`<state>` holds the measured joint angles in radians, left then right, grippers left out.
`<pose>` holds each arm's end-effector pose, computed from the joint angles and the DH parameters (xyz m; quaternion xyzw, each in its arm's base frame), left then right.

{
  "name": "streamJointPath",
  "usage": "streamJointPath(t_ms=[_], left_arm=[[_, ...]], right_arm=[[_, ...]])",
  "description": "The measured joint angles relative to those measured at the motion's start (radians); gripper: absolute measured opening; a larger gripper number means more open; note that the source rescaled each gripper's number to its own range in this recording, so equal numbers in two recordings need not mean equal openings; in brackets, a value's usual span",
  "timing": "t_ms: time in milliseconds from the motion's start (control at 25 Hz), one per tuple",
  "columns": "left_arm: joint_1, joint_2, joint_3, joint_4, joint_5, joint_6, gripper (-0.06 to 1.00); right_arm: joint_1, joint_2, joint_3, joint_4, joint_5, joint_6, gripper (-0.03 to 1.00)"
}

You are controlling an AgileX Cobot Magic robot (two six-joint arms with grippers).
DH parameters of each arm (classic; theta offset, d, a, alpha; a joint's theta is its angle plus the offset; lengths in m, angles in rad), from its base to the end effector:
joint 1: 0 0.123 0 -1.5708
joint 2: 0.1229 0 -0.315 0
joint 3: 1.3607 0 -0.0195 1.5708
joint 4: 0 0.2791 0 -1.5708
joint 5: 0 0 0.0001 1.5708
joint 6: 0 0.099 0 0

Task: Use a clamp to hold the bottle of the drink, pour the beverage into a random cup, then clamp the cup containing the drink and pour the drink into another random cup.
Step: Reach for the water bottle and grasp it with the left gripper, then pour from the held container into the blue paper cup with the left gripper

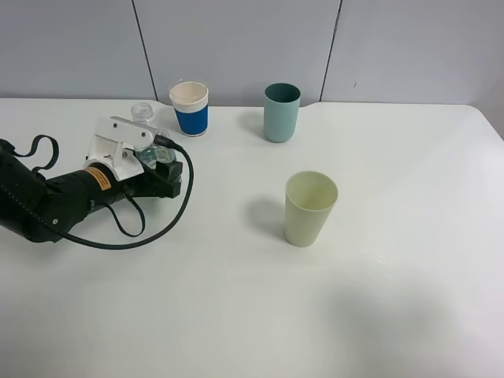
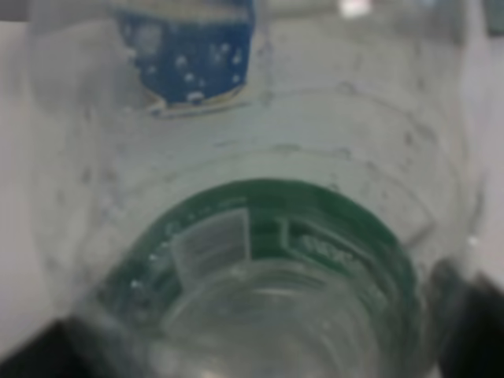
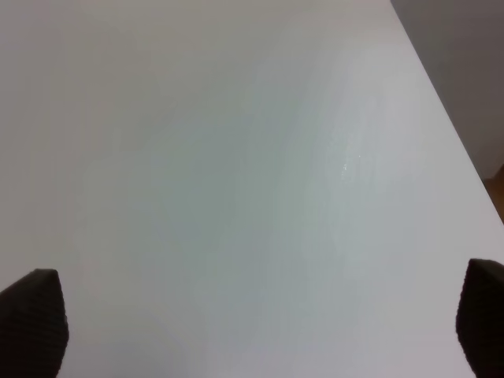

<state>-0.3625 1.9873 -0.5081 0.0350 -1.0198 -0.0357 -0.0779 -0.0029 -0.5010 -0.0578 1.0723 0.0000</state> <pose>0.3007 -0.1172 0.0860 0.1501 0.8120 -0.1186 0.5514 -0.0046 -0.0047 0.2866 0.0346 0.8542 -0.0490 0.5165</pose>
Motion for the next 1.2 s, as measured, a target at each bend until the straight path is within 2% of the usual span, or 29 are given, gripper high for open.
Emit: streamJointPath(t_ms=[40,80,520,640,800,880,960,1200], left_arm=[[0.000,0.000,0.000,-0.004,-0.002,-0.007,0.06],[0.000,0.000,-0.001,-0.009,-0.002,-0.013,0.00],[0.000,-0.012,-0.003,-0.027,0.027,-0.016,0.01],[0.000,-0.051,-0.003,-0.027,0.096,-0.018,0.01],[-0.009,-0.131,-0.001,-0.053,0.244,0.007,0.01],[-0.034,-0.172,-0.001,-0.125,0.299,0.071,0.01],[-0.070,-0.213,0.000,-0.231,0.340,0.188,0.01],[-0.212,-0.300,0.000,-0.666,0.376,0.658,0.01]], right_arm=[[0.000,0.000,0.000,0.000,0.000,0.000,1.00],[0.000,0.000,0.000,0.000,0.000,0.000,1.00],[0.000,0.000,0.000,0.000,0.000,0.000,1.00],[0.000,0.000,0.000,0.000,0.000,0.000,1.00],[0.000,0.000,0.000,0.000,0.000,0.000,1.00],[0.000,0.000,0.000,0.000,0.000,0.000,1.00],[0.000,0.000,0.000,0.000,0.000,0.000,1.00],[0.000,0.000,0.000,0.000,0.000,0.000,1.00]])
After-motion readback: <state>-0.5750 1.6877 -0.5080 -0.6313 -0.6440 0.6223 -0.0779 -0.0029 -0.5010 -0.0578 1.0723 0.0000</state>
